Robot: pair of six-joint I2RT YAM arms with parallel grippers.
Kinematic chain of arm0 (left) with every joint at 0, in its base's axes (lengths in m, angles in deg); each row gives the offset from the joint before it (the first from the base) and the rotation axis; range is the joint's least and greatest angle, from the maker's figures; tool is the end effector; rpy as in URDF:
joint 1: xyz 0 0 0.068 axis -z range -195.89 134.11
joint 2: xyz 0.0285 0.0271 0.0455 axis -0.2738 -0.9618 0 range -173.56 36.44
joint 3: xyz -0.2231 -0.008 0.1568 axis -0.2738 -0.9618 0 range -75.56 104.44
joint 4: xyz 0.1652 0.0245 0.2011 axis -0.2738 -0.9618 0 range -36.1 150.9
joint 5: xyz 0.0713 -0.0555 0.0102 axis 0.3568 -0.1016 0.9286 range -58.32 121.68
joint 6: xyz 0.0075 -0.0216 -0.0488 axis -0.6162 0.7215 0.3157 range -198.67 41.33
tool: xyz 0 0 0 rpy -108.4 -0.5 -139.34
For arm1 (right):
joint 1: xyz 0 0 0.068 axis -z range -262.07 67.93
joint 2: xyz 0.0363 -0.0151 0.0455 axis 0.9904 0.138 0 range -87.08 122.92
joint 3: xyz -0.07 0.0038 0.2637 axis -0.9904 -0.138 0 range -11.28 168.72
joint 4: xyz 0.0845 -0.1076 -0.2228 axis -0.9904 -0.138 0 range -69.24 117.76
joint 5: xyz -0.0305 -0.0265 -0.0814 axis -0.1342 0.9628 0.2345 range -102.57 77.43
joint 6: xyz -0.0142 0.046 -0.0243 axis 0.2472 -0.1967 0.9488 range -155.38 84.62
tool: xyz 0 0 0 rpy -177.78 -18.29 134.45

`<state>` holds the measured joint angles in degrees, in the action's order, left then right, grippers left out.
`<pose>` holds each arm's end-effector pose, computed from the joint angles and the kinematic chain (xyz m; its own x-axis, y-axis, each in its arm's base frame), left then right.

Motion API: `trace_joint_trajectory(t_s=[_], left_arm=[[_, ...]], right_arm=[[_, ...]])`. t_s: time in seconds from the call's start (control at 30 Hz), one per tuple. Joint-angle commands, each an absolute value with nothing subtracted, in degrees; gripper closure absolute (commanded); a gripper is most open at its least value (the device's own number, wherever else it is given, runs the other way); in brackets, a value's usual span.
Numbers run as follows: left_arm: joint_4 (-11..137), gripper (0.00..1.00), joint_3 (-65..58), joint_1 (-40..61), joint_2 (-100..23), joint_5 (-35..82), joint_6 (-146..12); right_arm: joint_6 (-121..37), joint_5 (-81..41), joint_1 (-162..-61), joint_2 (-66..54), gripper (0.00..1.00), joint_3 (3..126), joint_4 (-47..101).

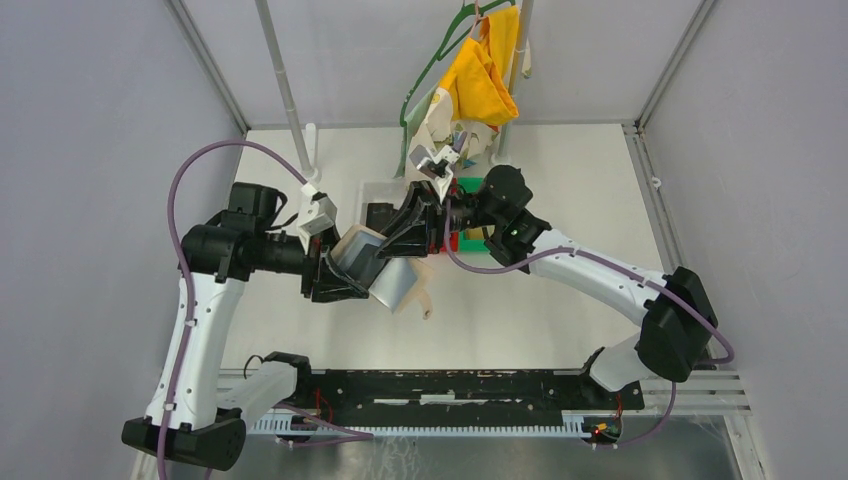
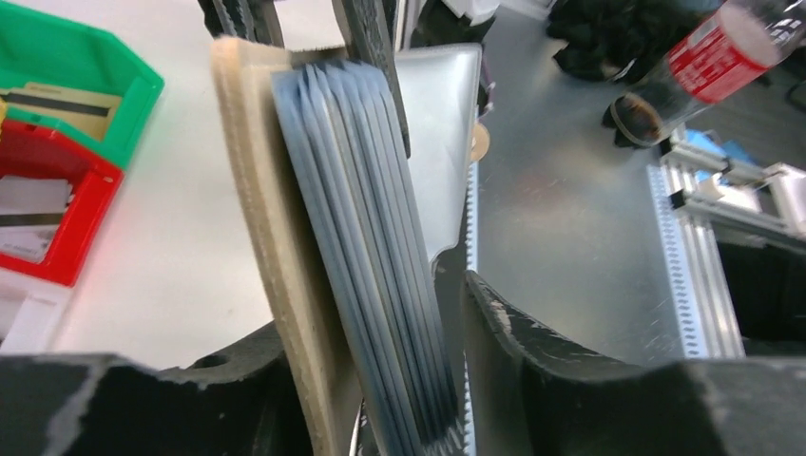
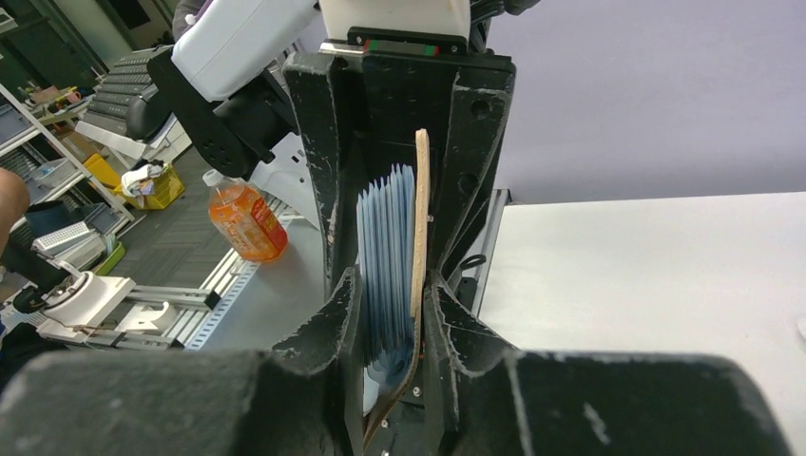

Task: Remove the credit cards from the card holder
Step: Remove the credit card from the card holder.

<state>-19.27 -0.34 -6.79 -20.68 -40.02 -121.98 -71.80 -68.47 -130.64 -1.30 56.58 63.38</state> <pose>0.1238 -0.0541 0.3931 -0.2996 0.2661 -0.9162 0.9541 0.0785 -0.2892 0.2039 0.2757 0.3871 -0.3977 0.0523 -0.9160 -0.8777 -0.3127 0.3632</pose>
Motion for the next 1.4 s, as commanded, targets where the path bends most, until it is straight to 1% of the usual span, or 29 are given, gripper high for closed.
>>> trace_joint_trajectory(t_s=[0.0,0.13,0.23,0.33,0.4,0.53,0.6,0.67,0.7,0.77,0.8,0.83,0.87,0.93,1.0,1.1,1.23,1.27,1.37], left_arm=[[-15.43,0.44,2.65,-6.52,-20.88,-48.27,-116.25],[-10.0,0.42,2.05,-6.57,-20.16,-47.27,-110.08],[1.34,0.43,0.1,-6.57,-18.33,-43.43,-99.91],[12.42,0.47,-3.27,-6.53,-15.34,-35.9,-87.24],[14.53,0.48,-4.59,-6.58,-14.13,-34.78,-86.08],[13.89,0.5,-5.0,-6.6,-13.82,-36.83,-86.37],[12.78,0.56,-4.62,-6.57,-13.99,-37.8,-87.49],[12.39,0.7,-4.59,-6.55,-14.14,-38.26,-87.75],[12.38,0.76,-4.67,-6.56,-14.25,-38.23,-87.68],[12.22,0.86,-4.84,-6.57,-14.28,-37.73,-87.82],[12.06,0.89,-5.0,-6.56,-14.36,-37.23,-87.86],[11.97,0.91,-5.12,-6.59,-14.38,-36.54,-87.8],[11.88,0.92,-5.26,-6.57,-14.35,-35.87,-87.9],[11.77,0.94,-5.49,-6.6,-14.33,-33.96,-88.07],[12.01,0.97,-5.78,-6.58,-14.13,-31.65,-88.12],[13.62,0.98,-6.8,-6.59,-14.04,-27.15,-86.33],[15.95,0.98,-7.54,-6.56,-14.06,-22.5,-83.33],[16.52,0.98,-7.67,-6.53,-14.06,-21.64,-82.51],[18.35,0.98,-8.43,-6.57,-14.54,-20.2,-80.47]], right_arm=[[-72.64,-68.65,-130.85,-4.37,1.0,56.62,70.35],[-72.7,-68.34,-130.94,-4.48,1.0,56.78,70.37],[-72.73,-68.22,-130.93,-4.54,1.0,56.87,70.23],[-72.47,-68.12,-131.02,-4.46,1.0,56.93,70.01],[-72.4,-68.03,-131.11,-4.28,1.0,56.95,70.03],[-72.01,-68.03,-131.42,-4.29,1.0,56.68,69.47],[-71.94,-67.94,-131.46,-4.29,1.0,56.73,69.26],[-71.78,-67.86,-131.48,-4.22,1.0,56.8,69.23],[-71.77,-67.66,-131.46,-4.2,0.96,56.96,68.94],[-71.75,-66.7,-131.4,-4.2,0.73,57.4,67.63],[-71.74,-66.34,-131.33,-4.19,0.66,57.75,67.04],[-71.69,-65.84,-131.14,-4.27,0.56,58.12,66.57],[-71.46,-64.81,-130.83,-4.6,0.49,58.69,65.77],[-69.43,-60.35,-129.78,-6.07,0.41,59.84,62.23],[-67.17,-54.59,-128.38,-8.05,0.3,61.26,56.69],[-65.77,-48.7,-127.51,-11.52,0.21,61.32,53.49],[-66.66,-44.14,-128.61,-15.18,0.12,57.04,54.77],[-66.66,-43.14,-129.07,-15.42,0.02,56.66,53.56],[-66.58,-40.4,-130.48,-15.9,0.02,54.34,53.24]])
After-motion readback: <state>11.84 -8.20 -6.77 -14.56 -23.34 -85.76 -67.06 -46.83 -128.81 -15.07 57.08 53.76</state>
